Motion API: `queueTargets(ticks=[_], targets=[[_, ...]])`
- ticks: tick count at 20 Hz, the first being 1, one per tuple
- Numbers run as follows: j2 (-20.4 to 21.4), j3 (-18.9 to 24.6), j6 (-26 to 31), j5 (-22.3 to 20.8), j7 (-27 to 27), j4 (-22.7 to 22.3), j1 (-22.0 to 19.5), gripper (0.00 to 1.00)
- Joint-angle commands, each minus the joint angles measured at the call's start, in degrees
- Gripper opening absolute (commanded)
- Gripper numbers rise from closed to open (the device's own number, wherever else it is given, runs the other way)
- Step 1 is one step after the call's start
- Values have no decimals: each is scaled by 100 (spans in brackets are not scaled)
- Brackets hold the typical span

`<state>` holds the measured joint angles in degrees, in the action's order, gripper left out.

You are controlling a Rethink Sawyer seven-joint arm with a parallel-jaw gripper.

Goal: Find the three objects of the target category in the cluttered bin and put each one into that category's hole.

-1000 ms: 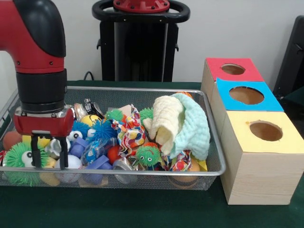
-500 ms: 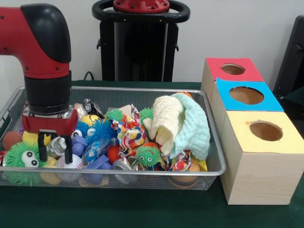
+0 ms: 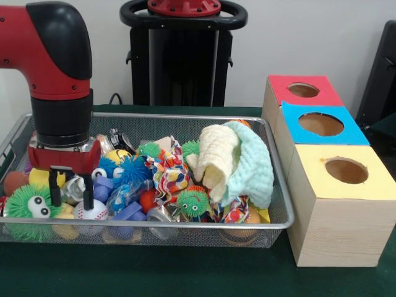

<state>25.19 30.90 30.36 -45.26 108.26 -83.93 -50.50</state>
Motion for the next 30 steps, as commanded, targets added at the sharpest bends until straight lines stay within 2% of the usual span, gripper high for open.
queueTargets(ticks=[1, 6, 11, 13, 16, 20, 23, 30], targets=[[-763, -806, 849, -141, -403, -856, 103, 100], [-605, -954, 1191, 194, -293, -1006, 197, 100], [-486, -1226, 1028, 255, -57, -1032, 364, 100], [-471, -1330, 765, 193, 0, -984, 407, 100], [-463, -1374, -182, -154, 41, -884, 389, 100], [-508, -1322, -820, -295, -94, -722, 301, 100], [-550, -1284, -1006, -262, -227, -643, 235, 100], [-693, -1120, -990, -96, -529, -437, 136, 100]])
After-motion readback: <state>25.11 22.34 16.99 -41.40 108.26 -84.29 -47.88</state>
